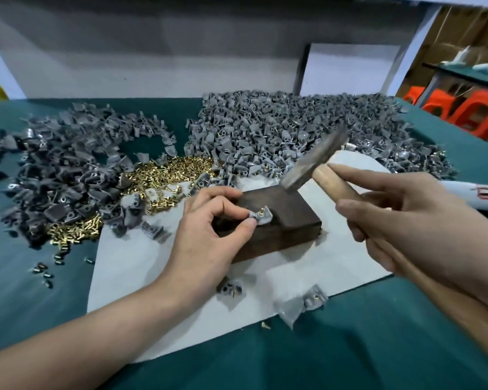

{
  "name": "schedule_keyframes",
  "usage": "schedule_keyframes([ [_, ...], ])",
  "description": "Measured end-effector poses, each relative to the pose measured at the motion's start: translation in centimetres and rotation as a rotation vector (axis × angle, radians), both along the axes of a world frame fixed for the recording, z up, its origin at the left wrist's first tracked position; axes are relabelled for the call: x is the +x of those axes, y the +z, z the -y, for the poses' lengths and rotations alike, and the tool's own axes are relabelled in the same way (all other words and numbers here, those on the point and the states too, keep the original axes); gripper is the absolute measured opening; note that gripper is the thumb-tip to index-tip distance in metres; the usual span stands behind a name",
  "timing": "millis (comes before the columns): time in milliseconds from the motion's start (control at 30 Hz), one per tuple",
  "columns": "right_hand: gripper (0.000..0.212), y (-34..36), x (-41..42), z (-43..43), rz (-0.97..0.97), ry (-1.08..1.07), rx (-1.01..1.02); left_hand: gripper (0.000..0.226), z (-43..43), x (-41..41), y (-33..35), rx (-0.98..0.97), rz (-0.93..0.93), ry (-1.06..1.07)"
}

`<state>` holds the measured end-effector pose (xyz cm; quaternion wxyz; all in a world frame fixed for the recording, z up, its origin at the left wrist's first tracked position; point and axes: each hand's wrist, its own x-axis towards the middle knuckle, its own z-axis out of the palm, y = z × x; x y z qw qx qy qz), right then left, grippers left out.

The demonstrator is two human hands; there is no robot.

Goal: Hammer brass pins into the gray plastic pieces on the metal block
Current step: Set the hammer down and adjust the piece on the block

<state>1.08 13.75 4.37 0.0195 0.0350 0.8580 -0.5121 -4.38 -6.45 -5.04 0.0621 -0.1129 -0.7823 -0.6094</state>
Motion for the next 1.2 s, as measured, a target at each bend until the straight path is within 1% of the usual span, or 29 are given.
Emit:
schedule_keyframes([
  [67,0.042,0.7,0.9,1.6,-0.088,0.079,0.103,0.015,-0.1,-0.1,0.0,-0.001,-0.018,0.027],
  [133,0.047,1.3,1.3,2.6,-0.137,0.107,0.221,0.02,-0.2,-0.1,0.0,0.025,-0.012,0.032],
  [300,0.047,2.3,1.7,3.1,-0.378,0.015,0.364,0.017,0.0,-0.2,-0.2,0.039,-0.014,0.02],
  [367,0.04,1.4,1.7,3.6,-0.317,0.073,0.459,0.02,-0.1,-0.2,-0.2,0.055,-0.015,0.031],
  [433,0.047,0.7,2.0,4.1,-0.219,0.153,0.504,0.023,-0.1,-0.1,-0.1,0.073,-0.015,0.025],
  [467,0.049,0.9,1.9,4.2,-0.207,0.158,0.513,0.021,-0.1,0.0,-0.1,0.071,-0.018,0.022],
  [567,0.047,2.4,1.8,3.4,-0.327,0.08,0.446,0.016,0.0,-0.1,-0.1,0.05,-0.019,0.014],
  [633,0.053,2.6,1.6,3.2,-0.381,0.053,0.456,0.017,-0.1,-0.2,-0.2,0.06,-0.004,0.016],
  [667,0.052,2.2,1.6,3.4,-0.367,0.064,0.481,0.018,-0.1,-0.1,-0.3,0.063,-0.006,0.02],
  [767,0.051,0.7,1.8,4.1,-0.206,0.162,0.521,0.023,-0.2,0.0,-0.2,0.051,-0.042,0.034],
  [800,0.05,0.8,1.9,4.2,-0.217,0.146,0.513,0.022,-0.2,0.0,-0.2,0.051,-0.044,0.029],
  [900,0.053,2.3,1.7,3.3,-0.395,0.029,0.489,0.015,-0.1,-0.2,-0.3,0.053,-0.008,0.017],
  [967,0.058,2.6,1.7,2.9,-0.461,0.009,0.472,0.015,0.0,-0.2,-0.4,0.065,0.007,0.019],
  [1033,0.05,2.1,1.3,2.6,-0.426,0.024,0.34,0.015,-0.1,-0.1,-0.3,0.081,0.012,0.016],
  [1133,0.041,0.2,-0.6,1.2,-0.254,-0.003,0.012,0.018,-0.2,-0.1,-0.1,0.093,0.012,0.011],
  [1200,0.035,-1.6,-2.1,0.1,-0.145,-0.061,-0.151,0.018,-0.2,0.0,-0.1,0.083,0.01,0.005],
])
